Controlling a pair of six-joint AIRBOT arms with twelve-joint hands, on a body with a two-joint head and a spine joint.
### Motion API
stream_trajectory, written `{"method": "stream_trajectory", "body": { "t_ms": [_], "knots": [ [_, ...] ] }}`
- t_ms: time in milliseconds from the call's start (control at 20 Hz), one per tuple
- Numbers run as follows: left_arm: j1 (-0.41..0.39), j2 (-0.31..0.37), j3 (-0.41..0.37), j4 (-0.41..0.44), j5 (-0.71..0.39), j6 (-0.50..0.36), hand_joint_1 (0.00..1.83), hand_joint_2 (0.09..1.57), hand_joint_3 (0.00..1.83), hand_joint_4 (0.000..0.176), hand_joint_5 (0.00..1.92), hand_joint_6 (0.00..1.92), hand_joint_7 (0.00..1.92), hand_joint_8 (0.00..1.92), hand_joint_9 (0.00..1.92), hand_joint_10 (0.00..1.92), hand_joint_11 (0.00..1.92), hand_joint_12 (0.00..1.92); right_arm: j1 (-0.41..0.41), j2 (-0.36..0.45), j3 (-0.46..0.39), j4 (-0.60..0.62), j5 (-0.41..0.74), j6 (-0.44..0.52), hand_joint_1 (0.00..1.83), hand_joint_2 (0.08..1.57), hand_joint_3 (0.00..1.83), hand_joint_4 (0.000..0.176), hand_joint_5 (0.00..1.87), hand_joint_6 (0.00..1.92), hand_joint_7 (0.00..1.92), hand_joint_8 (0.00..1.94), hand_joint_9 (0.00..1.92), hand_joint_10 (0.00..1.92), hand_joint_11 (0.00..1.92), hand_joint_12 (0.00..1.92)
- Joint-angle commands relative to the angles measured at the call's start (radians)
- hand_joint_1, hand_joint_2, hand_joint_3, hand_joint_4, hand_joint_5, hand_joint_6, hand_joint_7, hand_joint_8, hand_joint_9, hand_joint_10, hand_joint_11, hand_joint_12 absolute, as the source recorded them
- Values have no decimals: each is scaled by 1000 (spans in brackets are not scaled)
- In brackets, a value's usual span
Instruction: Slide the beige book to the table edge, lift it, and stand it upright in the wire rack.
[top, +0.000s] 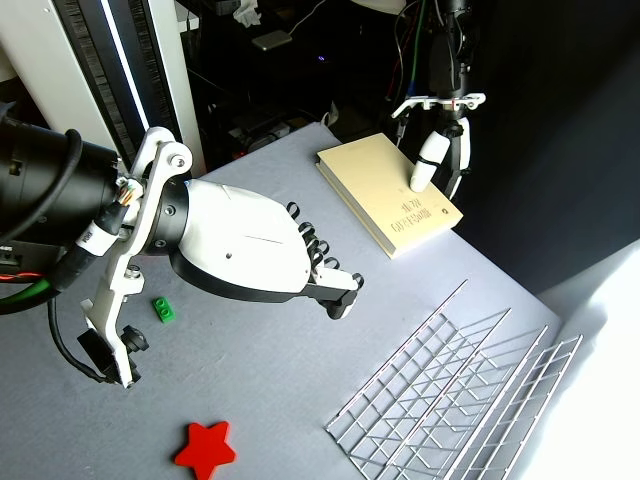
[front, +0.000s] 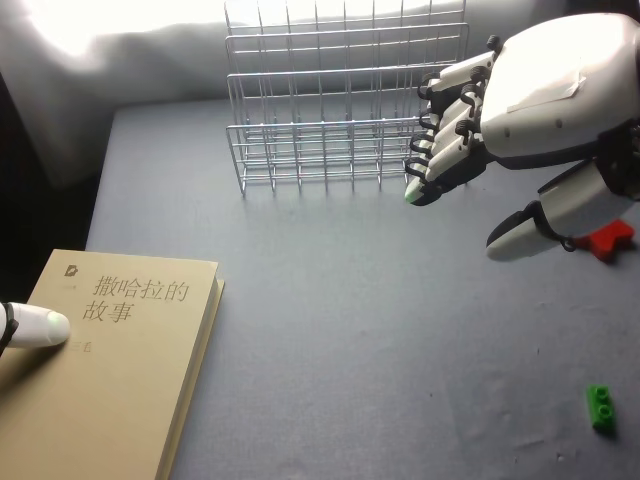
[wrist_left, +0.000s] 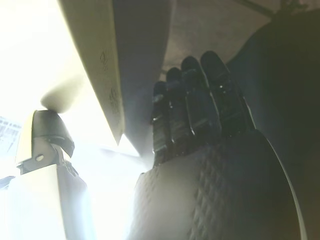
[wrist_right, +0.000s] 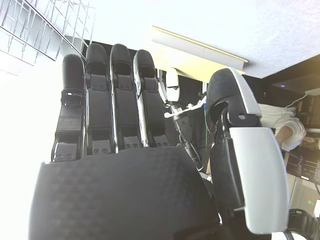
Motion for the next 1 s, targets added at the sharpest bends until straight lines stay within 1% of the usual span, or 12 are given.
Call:
{"method": "stream_trajectory", "body": {
  "t_ms": [0,50,150,200,300,400,600,750,800,850,900,950],
  "knots": [
    [-4,0,8,-2,-50,-6,653,970,0,0,262,0,236,3,221,1,0,636,11,9,-2,47,-47,-4,329,1218,0,0,452,0,451,3,437,4,15,1130],
    [-4,0,8,-2,-50,-6,610,942,0,0,175,0,161,6,151,2,0,476,11,9,-2,48,-47,-4,325,1222,1,0,453,1,454,4,439,5,22,1131],
    [-4,0,8,-2,-50,-6,578,936,0,0,131,0,139,2,130,0,0,416,12,9,-2,49,-47,-4,357,1217,0,0,467,6,461,5,444,5,19,1123],
    [-4,0,8,-2,-50,-6,588,942,0,0,152,5,161,6,154,6,0,477,12,9,-2,49,-47,-4,343,1220,0,0,466,4,455,2,437,2,11,1120],
    [-5,0,8,-2,-50,-6,699,935,0,0,269,11,279,12,274,18,0,737,12,9,-2,49,-46,-4,308,1221,1,0,459,1,458,2,436,1,0,1121],
    [-5,0,8,-2,-51,-6,836,999,1,0,503,15,517,16,513,40,112,980,12,9,-2,50,-43,-4,331,1224,1,0,466,3,458,2,445,5,9,1128],
    [-5,0,8,-2,-53,-6,969,1066,2,0,601,14,616,12,620,51,145,1204,12,9,-3,50,-42,-4,334,1217,0,0,451,2,447,2,436,3,0,1112],
    [-4,0,8,-2,-55,-6,1022,1064,0,0,646,25,639,14,659,71,179,1263,11,9,-4,50,-41,-4,329,1215,0,0,460,4,465,6,455,9,19,1122],
    [-4,0,8,-2,-55,-6,1062,1063,0,0,771,69,697,30,713,105,247,1264,11,9,-5,50,-41,-4,318,1218,1,0,447,0,451,1,445,4,9,1122],
    [-4,0,9,-2,-55,-6,1129,1136,0,0,909,840,776,47,750,154,298,1268,11,9,-5,50,-41,-4,321,1217,0,0,449,2,462,5,453,6,7,1127],
    [-4,0,9,-2,-55,-6,1129,1136,0,0,909,840,776,47,750,154,298,1268,10,9,-5,50,-41,-4,321,1217,0,0,449,2,462,5,453,6,7,1127],
    [-4,0,10,-2,-55,-6,1124,1171,0,0,856,1112,850,90,717,398,340,1306,10,9,-5,50,-41,-4,337,1215,0,0,465,7,481,9,467,9,35,1131]
  ]
}}
